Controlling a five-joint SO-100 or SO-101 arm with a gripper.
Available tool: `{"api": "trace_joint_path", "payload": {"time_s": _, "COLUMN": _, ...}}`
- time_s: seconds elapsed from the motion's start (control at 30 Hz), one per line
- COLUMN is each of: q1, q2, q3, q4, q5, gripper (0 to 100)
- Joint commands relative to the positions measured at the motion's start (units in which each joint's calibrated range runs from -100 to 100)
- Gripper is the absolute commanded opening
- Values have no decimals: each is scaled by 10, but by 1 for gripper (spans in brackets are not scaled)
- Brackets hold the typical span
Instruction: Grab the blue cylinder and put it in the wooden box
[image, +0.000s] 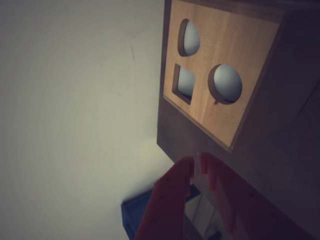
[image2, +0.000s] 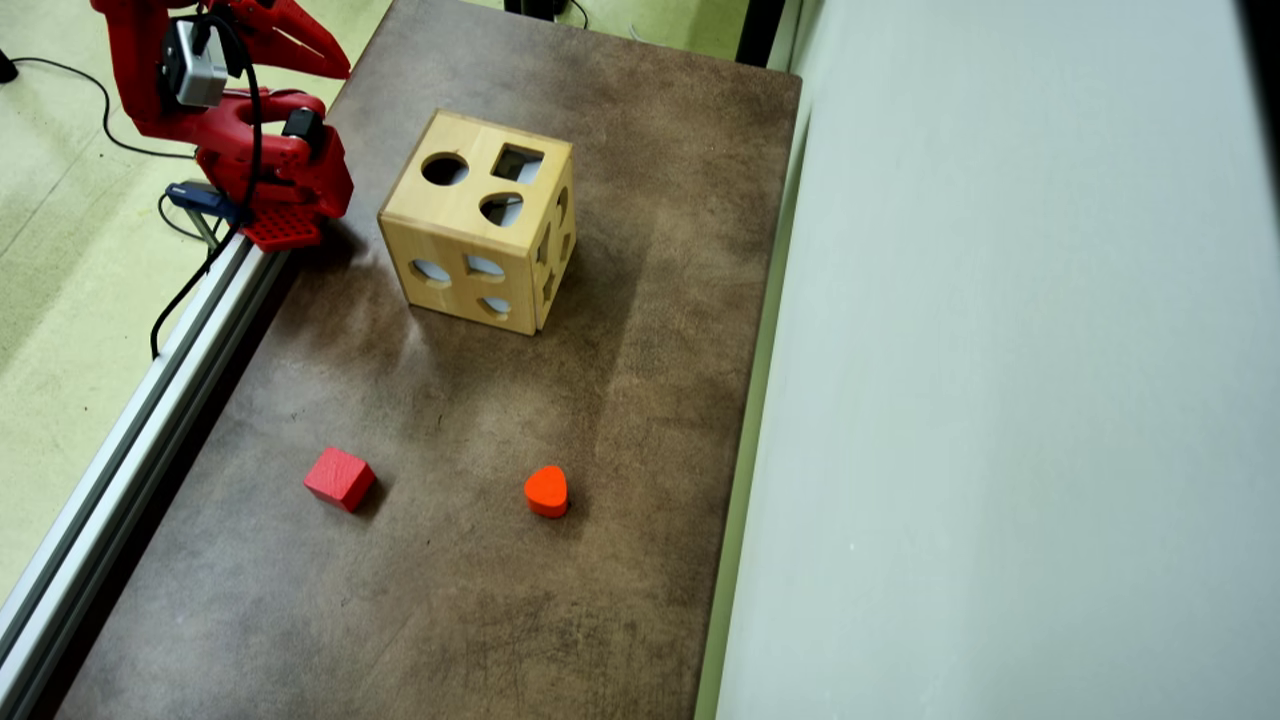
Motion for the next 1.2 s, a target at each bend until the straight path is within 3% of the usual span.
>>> {"api": "trace_joint_path", "payload": {"time_s": 0.0, "q1": 0, "q2": 0, "q3": -2, "q4": 4, "q5": 3, "gripper": 3}}
{"api": "trace_joint_path", "payload": {"time_s": 1.17, "q1": 1, "q2": -109, "q3": -2, "q4": -1, "q5": -3, "gripper": 3}}
